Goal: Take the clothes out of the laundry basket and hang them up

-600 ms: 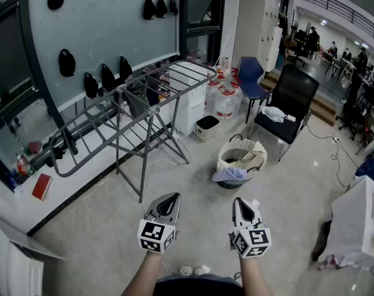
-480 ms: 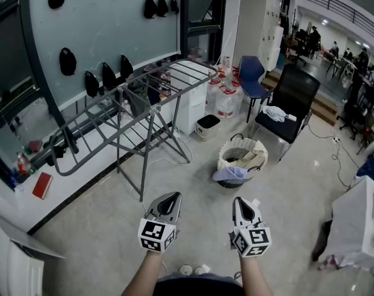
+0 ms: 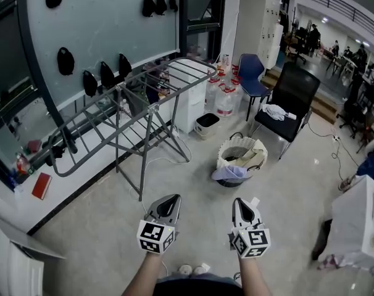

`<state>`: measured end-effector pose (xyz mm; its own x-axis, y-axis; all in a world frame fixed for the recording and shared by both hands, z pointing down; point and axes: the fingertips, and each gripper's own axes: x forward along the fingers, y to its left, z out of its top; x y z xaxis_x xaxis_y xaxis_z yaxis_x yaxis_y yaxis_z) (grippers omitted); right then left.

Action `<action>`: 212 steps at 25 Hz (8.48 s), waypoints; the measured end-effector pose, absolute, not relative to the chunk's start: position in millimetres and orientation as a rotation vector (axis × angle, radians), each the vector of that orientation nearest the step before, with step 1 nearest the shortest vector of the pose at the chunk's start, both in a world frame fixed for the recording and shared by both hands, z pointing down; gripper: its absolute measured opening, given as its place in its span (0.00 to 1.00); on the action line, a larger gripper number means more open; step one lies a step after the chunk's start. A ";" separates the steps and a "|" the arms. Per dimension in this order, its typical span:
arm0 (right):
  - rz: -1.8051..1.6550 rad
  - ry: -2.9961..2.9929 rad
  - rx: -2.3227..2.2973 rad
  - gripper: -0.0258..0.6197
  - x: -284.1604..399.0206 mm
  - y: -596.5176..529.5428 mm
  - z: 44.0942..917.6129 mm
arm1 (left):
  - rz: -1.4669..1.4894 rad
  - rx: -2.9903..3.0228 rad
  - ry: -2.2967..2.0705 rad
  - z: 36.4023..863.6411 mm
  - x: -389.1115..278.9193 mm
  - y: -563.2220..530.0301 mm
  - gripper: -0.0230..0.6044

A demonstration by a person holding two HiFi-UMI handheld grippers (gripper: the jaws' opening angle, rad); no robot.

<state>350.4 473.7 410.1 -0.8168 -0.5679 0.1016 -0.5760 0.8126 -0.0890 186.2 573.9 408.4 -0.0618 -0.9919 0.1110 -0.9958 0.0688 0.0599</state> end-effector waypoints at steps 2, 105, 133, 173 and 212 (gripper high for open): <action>0.188 -2.918 0.918 0.04 350.1 472.3 413.0 | 0.044 2.063 -2.181 412.9 187.7 572.0 0.07; 0.494 -2.705 1.295 0.25 211.1 -91.3 480.5 | 0.142 2.204 -1.792 486.1 20.4 -17.2 0.26; 0.787 -2.318 1.381 0.25 266.6 -138.6 783.8 | 0.320 2.226 -1.427 758.8 116.8 -141.6 0.26; 1.024 -2.008 1.187 0.06 274.0 -106.7 923.5 | 0.350 2.058 -1.353 869.7 126.3 -119.8 0.26; 0.706 -2.424 1.320 0.06 228.9 -129.7 522.2 | 0.251 2.203 -1.485 570.9 75.8 -75.6 0.26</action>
